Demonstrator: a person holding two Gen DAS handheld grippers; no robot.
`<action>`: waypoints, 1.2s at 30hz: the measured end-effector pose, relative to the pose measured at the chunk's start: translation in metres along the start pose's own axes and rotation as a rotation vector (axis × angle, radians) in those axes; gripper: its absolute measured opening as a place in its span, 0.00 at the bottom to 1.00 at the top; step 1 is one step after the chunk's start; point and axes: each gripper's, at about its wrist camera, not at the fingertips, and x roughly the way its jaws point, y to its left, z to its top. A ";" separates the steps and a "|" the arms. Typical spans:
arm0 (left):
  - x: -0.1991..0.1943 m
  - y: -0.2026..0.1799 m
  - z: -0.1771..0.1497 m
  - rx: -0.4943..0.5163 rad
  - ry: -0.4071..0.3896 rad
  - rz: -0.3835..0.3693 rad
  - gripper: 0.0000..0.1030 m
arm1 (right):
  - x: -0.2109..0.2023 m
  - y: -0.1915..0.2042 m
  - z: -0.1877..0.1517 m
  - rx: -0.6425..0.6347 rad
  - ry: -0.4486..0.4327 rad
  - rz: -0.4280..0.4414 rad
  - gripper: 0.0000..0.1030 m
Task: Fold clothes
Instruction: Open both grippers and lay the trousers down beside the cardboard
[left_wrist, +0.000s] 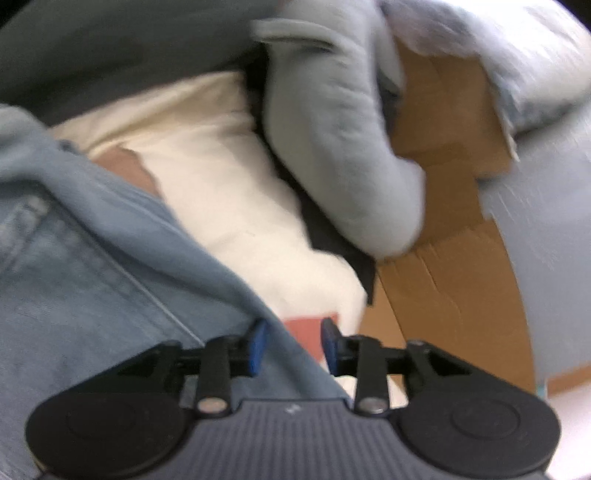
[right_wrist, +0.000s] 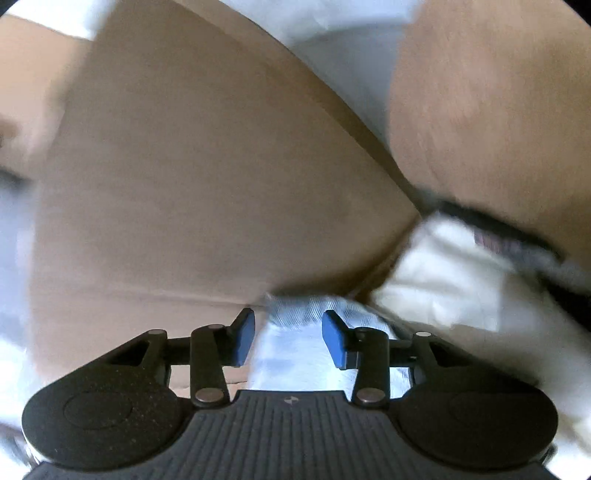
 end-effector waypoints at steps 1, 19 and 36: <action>0.001 -0.004 -0.005 0.016 0.011 -0.004 0.34 | -0.005 0.002 0.000 -0.024 0.003 0.010 0.45; -0.014 -0.010 -0.086 0.131 0.172 0.029 0.34 | -0.054 -0.002 -0.031 -0.520 0.041 -0.172 0.40; -0.001 -0.079 -0.152 0.315 0.286 -0.061 0.42 | -0.122 -0.045 -0.064 -0.541 0.051 -0.223 0.43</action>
